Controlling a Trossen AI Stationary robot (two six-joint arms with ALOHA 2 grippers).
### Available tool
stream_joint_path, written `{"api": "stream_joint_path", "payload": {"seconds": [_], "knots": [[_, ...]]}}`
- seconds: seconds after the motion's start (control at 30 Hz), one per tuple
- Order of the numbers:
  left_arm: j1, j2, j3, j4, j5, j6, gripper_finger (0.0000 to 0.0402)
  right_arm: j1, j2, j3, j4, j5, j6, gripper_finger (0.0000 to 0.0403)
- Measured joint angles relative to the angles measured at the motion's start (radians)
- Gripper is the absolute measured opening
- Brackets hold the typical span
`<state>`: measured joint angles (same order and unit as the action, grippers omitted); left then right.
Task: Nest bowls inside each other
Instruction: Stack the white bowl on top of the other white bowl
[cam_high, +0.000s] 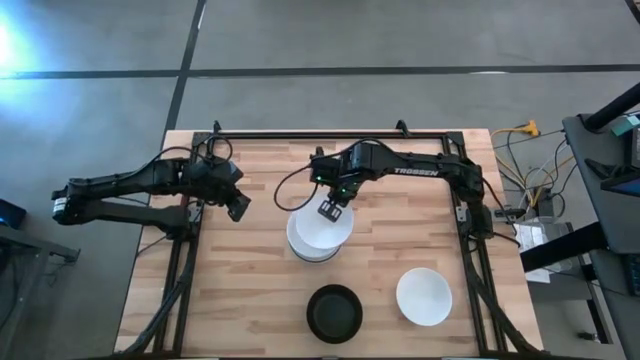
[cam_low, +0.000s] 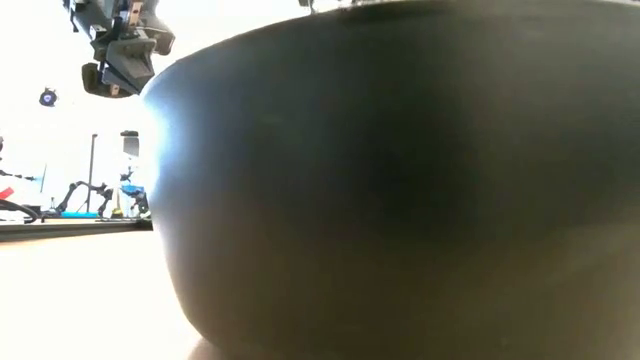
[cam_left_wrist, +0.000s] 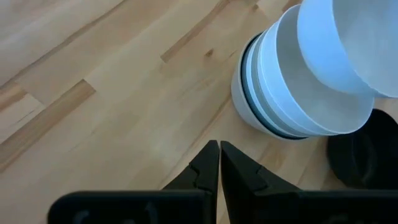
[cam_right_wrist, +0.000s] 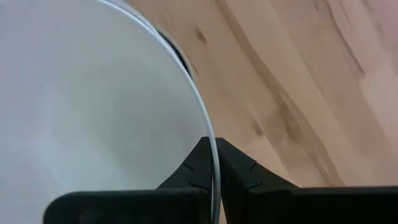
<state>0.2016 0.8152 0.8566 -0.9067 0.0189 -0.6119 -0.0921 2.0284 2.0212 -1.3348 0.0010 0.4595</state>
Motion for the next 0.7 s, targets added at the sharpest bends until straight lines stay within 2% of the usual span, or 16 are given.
{"api": "stream_joint_path", "payload": {"seconds": [0.4,0.7], "knots": [[0.000,0.003,0.000,-0.001,0.000,0.022,0.0000,0.031,0.011,0.007,0.164,-0.004,0.007,0.0009],[0.000,0.008,0.000,0.000,0.000,0.022,0.0000,0.055,0.069,0.008,0.167,0.003,0.011,0.0009]]}}
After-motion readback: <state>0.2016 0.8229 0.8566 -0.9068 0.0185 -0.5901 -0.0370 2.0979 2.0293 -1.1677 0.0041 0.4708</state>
